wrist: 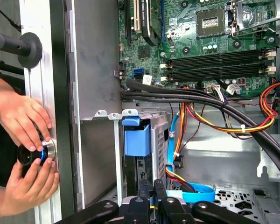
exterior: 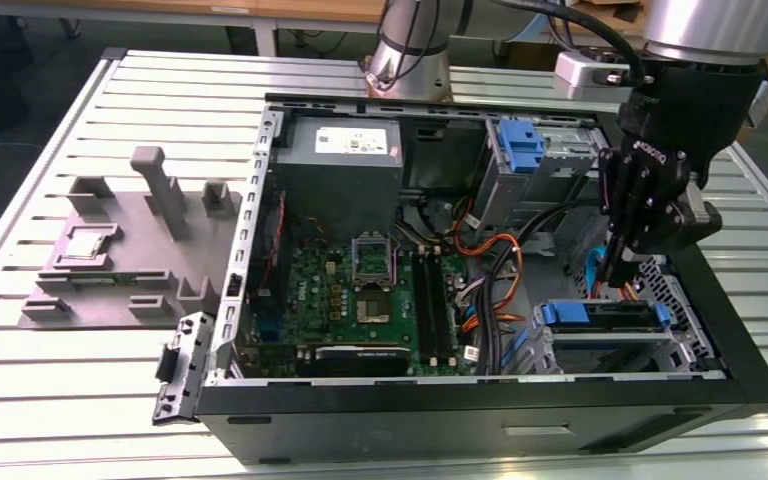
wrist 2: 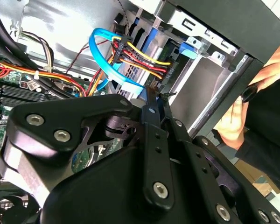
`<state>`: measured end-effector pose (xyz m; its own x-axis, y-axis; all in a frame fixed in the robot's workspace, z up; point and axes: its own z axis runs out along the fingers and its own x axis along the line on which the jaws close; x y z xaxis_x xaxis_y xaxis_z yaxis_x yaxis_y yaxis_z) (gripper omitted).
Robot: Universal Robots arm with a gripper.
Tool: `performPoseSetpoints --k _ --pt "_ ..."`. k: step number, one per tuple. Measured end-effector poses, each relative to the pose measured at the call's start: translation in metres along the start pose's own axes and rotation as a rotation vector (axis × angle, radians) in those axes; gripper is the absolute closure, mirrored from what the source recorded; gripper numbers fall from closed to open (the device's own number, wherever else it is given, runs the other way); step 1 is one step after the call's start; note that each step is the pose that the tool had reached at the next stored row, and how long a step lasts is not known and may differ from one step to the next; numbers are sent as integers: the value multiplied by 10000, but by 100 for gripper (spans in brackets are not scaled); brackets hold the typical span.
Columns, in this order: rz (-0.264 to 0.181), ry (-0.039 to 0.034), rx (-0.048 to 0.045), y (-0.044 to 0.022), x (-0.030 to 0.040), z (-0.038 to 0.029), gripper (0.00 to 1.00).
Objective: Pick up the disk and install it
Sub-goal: 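Insert the second disk wire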
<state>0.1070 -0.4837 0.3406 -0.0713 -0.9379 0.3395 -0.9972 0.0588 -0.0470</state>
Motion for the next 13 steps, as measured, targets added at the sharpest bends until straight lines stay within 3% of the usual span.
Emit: performPoseSetpoints --k 11,13 --pt "1 0 2 0 0 0 84" --pt "11 -48 21 15 6 1 84"
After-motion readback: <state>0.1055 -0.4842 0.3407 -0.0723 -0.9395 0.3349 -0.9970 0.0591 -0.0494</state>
